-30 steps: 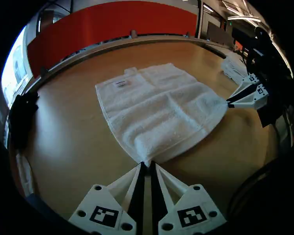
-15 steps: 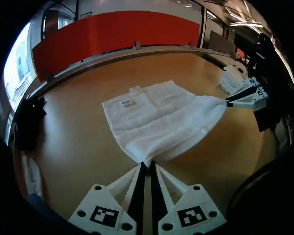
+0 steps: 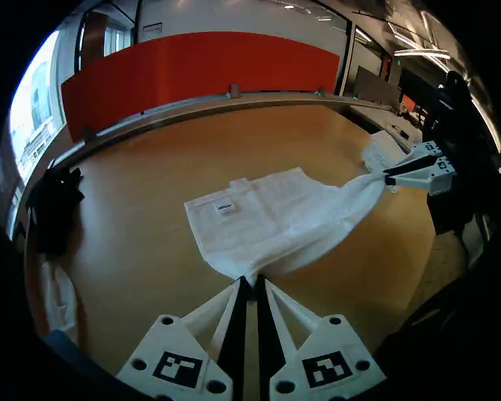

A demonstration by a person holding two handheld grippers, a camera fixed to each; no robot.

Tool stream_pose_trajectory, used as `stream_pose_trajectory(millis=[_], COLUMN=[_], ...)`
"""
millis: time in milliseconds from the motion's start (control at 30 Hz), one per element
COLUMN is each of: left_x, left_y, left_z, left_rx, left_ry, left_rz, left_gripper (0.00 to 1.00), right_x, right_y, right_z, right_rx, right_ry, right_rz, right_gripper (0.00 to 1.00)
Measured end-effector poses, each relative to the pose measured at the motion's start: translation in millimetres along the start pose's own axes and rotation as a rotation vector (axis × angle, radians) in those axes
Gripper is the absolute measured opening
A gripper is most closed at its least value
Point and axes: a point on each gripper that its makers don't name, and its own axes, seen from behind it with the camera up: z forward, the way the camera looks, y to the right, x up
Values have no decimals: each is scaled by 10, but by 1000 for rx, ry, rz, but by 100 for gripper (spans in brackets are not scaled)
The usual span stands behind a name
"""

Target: Fold towel

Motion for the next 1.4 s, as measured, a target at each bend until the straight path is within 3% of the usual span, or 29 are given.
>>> stream_pose_trajectory(millis=[367,767,1167,1400], left_x=[55,-20,-9,88], left_y=[165,389,338,263], left_z=[-246,-386,-327,-182], left_rx=[-21,-58,-53,-51], left_ry=[-2,-11,-15,-25], left_rz=[9,-57,-92,-132], left_gripper=[10,10,10,10], right_x=[104,157,159,179], right_y=[-49,-37,-19,80], right_z=[-227,-347,-285,-167], right_rx=[-9,-19,-16,-18], right_ry=[16,24,17,15], right_rz=[-2,-5,-16,-17], right_gripper=[8,8,8,8])
